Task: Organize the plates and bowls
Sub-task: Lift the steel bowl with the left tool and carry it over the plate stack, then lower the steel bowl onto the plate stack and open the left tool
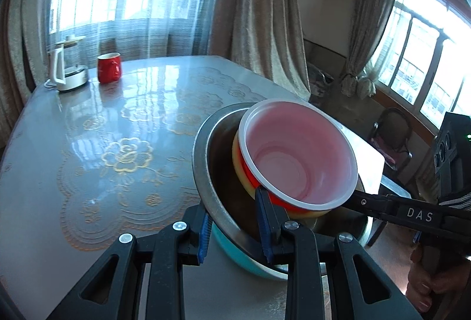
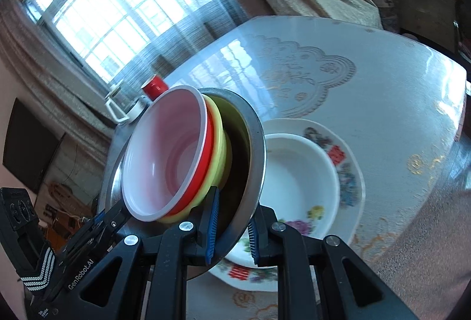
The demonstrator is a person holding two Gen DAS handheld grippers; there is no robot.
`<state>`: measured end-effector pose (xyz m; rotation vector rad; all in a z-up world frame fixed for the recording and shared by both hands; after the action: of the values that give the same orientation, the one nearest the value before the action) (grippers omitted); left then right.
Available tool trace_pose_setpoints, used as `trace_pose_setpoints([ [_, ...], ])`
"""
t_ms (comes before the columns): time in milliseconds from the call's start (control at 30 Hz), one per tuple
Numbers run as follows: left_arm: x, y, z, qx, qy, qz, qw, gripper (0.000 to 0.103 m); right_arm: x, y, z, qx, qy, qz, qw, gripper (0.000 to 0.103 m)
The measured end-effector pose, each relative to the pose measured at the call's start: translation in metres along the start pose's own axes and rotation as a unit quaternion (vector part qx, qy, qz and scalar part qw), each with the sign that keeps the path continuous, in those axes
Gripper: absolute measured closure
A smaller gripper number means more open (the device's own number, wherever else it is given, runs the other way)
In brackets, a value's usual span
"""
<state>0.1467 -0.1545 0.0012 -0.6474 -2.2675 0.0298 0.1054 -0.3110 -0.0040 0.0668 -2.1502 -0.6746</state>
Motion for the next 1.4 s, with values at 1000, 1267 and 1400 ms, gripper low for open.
trace_pose_setpoints([
  [1000, -0.054, -0.024, 0.029, -0.014, 0.043, 0.023, 0.9987, 0.072, -0.012, -0.056, 0.008, -0.062, 0.023, 0.025, 0.998, 0.078],
  [1267, -0.045, -0.020, 0.028, -0.016, 0.042, 0.024, 0.9987, 0.071, 0.001, -0.063, 0.012, -0.054, 0.012, 0.032, 0.998, 0.079],
  [1400, -0.035, -0.017, 0.030, -0.022, 0.029, 0.014, 0.9992, 0.073, 0.001, -0.060, 0.012, -0.051, 0.008, 0.014, 0.999, 0.087],
])
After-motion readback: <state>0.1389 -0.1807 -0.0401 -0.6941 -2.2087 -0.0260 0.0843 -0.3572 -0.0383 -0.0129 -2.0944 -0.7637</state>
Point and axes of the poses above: each gripper's, at about its wrist camera, not at the fingertips, and x roughly against the way its jaws point, y to its left, z to its underside, the point moved 6 cm from there along -x, roughly the way its jaws point, and after that the axes turned 5 degrees about y, right-handed, at the moved point
